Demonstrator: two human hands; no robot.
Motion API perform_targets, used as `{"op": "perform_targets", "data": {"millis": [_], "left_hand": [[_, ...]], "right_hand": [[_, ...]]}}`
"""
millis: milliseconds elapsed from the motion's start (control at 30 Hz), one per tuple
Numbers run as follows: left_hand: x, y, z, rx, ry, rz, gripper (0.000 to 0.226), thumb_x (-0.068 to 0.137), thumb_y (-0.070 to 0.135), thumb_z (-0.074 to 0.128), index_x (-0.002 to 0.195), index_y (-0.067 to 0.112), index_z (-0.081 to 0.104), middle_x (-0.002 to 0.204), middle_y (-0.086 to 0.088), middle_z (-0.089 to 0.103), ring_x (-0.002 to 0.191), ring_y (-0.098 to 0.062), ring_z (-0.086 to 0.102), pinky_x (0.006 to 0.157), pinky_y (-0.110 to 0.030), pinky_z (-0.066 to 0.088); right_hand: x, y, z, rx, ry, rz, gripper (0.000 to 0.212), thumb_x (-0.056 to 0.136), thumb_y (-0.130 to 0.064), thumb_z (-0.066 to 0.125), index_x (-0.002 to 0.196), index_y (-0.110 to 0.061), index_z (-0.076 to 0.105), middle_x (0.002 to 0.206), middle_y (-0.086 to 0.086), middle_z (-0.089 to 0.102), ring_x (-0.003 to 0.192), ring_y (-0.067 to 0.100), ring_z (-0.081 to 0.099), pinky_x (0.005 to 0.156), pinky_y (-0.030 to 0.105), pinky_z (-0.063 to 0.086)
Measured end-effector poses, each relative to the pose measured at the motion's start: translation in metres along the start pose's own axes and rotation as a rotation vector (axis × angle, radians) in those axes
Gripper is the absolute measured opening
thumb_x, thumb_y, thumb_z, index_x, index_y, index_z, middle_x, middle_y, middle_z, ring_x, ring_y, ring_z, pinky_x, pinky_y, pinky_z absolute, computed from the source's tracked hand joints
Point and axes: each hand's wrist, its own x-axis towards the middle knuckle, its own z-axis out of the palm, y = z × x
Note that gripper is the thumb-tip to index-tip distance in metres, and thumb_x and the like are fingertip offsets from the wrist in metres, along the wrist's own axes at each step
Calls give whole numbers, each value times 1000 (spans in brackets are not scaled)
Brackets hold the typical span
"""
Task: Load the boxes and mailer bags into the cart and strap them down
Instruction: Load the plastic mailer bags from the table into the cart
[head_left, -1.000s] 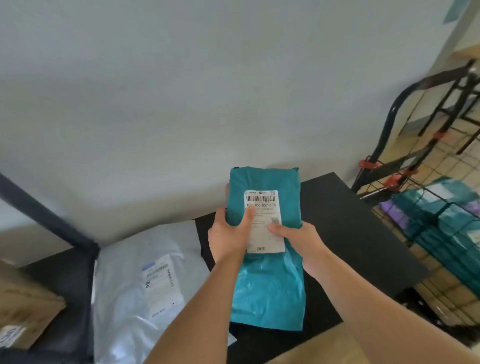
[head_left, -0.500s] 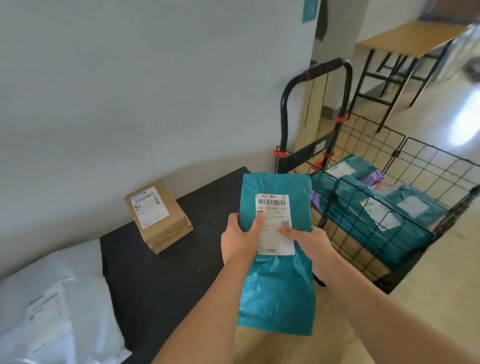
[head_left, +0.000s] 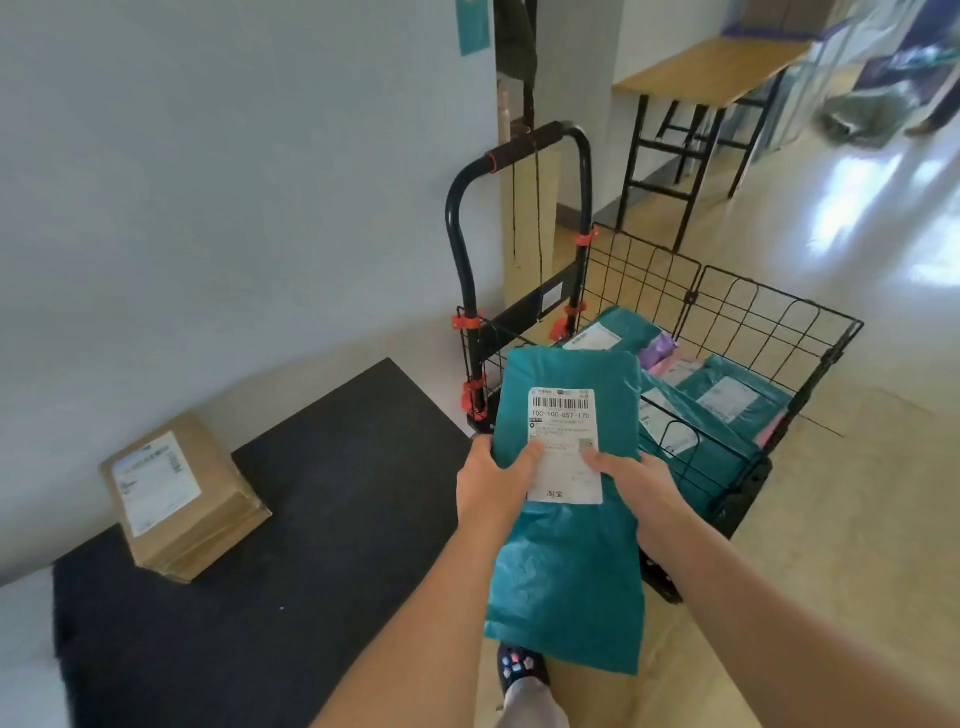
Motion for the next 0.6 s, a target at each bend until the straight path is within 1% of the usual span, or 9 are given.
{"op": "perform_targets", "data": {"millis": [67,200,267,300,367,433,500,567,600], "left_hand": [[12,6,16,-4,-19,9,30,82,46,70,102,29,55,93,16,64,81,0,64,62,-21,55],[46,23,51,15,-51,43,34,83,45,69,107,27,54,97,16,63,86,-3,63,67,-25,58],[66,35,68,5,-62,51,34,84,43,69,109,26,54,98,15,62,85,-3,62,63,-21,55],[77,41,77,-5,-67,51,34,84,43,69,109,26,53,98,15,62,84,-1,61,60,-18,53],[100,57,94,-22,-68,56,35,84,43,69,111,26,54,99,14,62,83,0,60,60,-18,52],[122,72,109,-25,-69,63,35,84,43,69,111,26,53,98,15,61,84,1,59,61,-17,50],[145,88,123,-28,-86,60,35,85,42,68,112,28,52,97,17,60,83,1,59,57,-14,47],[167,102,134,-24,-104,61,33,84,41,68,110,31,51,95,19,59,80,2,59,51,-10,43],[178,109,140,-16,-114,67,31,84,40,68,109,31,51,95,18,59,80,2,60,51,-10,42]], "right_hand": [[14,-8,-9,0,18,4,16,84,-10,75,100,-12,69,88,7,76,75,27,74,56,34,58],[48,-30,-25,-2,60,-10,14,85,-10,73,98,-14,68,83,4,76,71,24,74,49,30,55],[68,-48,-31,-18,76,-23,15,85,-9,71,99,-15,68,85,5,76,72,25,73,50,30,55],[80,-58,-34,-32,79,-28,17,85,-9,69,100,-15,68,87,6,76,75,26,73,52,31,56],[102,-81,-38,-43,85,-25,20,85,-9,68,104,-14,67,92,9,75,79,30,73,60,37,59],[124,-102,-41,-28,97,-17,19,85,-8,67,103,-14,66,92,10,75,78,30,72,57,36,59],[145,-121,-43,-11,108,-12,19,85,-7,67,103,-13,66,91,10,75,77,29,72,55,34,57],[163,-136,-45,1,114,-15,22,85,-6,66,106,-13,66,94,9,75,80,29,73,62,37,59],[172,-142,-46,15,117,-19,23,85,-6,66,107,-13,66,95,8,75,83,29,72,67,39,59]]}}
